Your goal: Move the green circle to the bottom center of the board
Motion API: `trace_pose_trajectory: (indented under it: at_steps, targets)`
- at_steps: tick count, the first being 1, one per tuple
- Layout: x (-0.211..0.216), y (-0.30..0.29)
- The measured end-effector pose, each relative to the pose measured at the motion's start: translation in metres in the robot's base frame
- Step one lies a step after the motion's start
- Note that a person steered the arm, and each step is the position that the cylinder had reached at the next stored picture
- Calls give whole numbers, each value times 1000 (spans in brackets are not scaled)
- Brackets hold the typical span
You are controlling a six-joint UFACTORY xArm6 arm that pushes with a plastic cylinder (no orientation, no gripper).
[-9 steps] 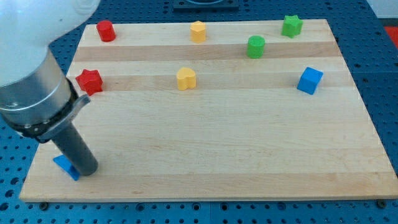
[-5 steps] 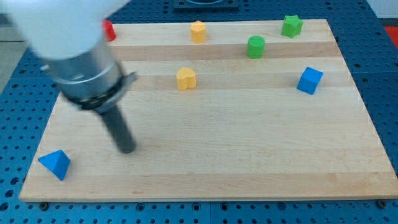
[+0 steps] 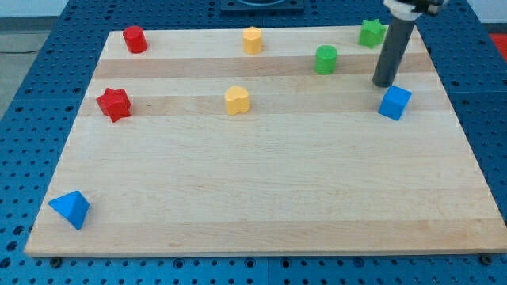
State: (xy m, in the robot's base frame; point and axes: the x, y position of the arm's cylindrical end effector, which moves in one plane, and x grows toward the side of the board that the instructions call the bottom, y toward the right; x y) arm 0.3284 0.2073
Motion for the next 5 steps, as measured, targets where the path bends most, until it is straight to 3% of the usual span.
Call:
trace_pose_trajectory:
  at_steps: [2, 5]
  targets:
    - [-46, -23]
    - [-59, -116]
